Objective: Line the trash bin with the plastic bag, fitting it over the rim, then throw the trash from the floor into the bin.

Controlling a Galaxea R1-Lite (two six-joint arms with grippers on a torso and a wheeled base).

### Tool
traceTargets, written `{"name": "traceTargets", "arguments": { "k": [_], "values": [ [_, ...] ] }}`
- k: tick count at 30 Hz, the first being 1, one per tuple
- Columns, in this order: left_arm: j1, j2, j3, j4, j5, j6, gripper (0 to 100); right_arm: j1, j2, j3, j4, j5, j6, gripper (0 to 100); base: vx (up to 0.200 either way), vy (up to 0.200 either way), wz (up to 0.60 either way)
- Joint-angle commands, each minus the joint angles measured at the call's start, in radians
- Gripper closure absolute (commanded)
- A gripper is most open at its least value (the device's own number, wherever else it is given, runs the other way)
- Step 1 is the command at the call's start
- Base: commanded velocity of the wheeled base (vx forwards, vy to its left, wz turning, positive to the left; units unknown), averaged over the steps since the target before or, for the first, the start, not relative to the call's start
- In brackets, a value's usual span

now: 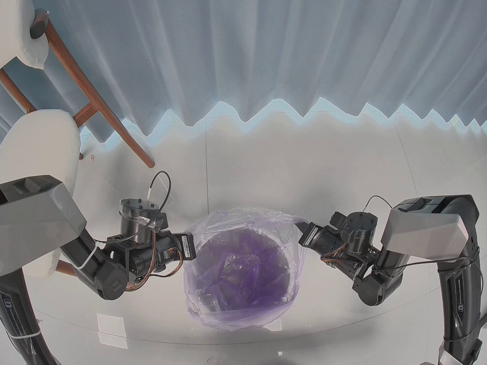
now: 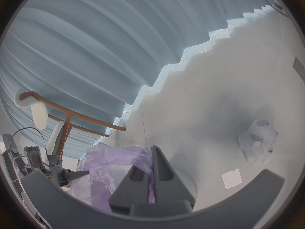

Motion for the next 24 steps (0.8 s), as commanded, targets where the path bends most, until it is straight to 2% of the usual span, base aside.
{"name": "traceTargets", "arguments": {
  "k": [1, 10, 18, 24],
  "values": [
    [0.025, 0.011, 0.007, 0.009, -0.04, -0.002, 100, -0.004, 0.0, -0.031, 0.029, 0.026, 0.008, 100, 0.0, 0.0, 0.0],
    [0.079, 0.062, 0.007, 0.009, -0.102, -0.017, 100, -0.01, 0.003, -0.054, 0.109, 0.104, 0.03, 100, 0.0, 0.0, 0.0],
    [0.079, 0.066, -0.021, 0.01, -0.14, -0.134, 100, -0.045, -0.018, -0.21, 0.294, 0.133, 0.096, 100, 0.0, 0.0, 0.0],
    [0.079, 0.079, -0.03, 0.01, -0.162, -0.155, 100, -0.066, -0.041, -0.341, 0.48, 0.151, 0.137, 100, 0.0, 0.0, 0.0]
  ]
}}
